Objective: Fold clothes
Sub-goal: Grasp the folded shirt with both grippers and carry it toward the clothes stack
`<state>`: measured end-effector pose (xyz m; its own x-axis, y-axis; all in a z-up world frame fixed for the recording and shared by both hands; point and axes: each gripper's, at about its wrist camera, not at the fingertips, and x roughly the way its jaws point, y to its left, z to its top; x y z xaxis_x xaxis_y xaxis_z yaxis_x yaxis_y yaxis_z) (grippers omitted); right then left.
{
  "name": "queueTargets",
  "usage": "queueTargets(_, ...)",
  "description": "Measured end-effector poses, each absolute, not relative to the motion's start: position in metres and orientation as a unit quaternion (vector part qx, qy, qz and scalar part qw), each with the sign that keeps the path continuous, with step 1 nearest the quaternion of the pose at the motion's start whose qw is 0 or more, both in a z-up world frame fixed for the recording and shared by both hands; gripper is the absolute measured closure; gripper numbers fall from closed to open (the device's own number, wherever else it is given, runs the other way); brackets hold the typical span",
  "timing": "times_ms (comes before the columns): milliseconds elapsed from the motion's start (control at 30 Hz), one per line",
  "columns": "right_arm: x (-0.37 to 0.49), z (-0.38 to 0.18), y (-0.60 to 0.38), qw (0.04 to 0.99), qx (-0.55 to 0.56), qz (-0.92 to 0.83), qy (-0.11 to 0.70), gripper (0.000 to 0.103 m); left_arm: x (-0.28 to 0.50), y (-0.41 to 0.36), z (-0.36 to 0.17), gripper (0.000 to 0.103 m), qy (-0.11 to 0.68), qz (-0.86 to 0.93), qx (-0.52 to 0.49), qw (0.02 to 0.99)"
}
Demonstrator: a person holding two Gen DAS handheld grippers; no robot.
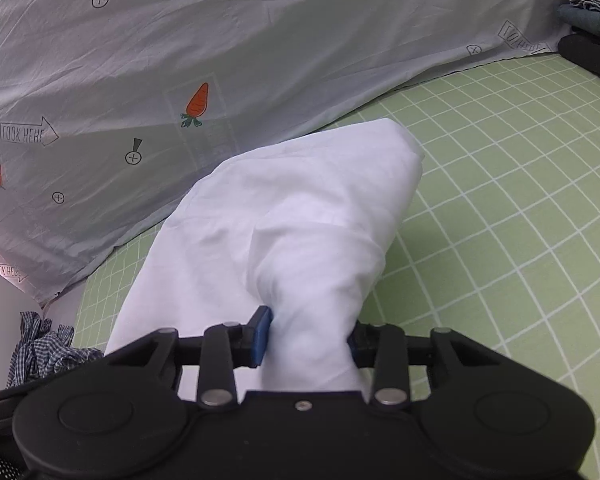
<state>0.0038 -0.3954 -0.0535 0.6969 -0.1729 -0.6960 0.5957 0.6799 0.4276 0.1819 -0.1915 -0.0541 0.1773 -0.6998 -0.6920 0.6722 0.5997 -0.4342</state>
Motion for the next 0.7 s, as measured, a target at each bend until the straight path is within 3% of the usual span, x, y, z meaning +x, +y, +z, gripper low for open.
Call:
queueTargets(367,-0.146,-0.03,-0.439,0.835,0.359,-0.333,0.251,0.067,0.071,-0.276,-0.03,0.077,0.434,-0.549,0.025,0.714)
queueTargets(700,-0.278,-0.016,-0.569,0.821,0.38,-0.377,0.201,0.067,-0.051,-0.435,-0.013,0.077,0.405,-0.586,0.046,0.7)
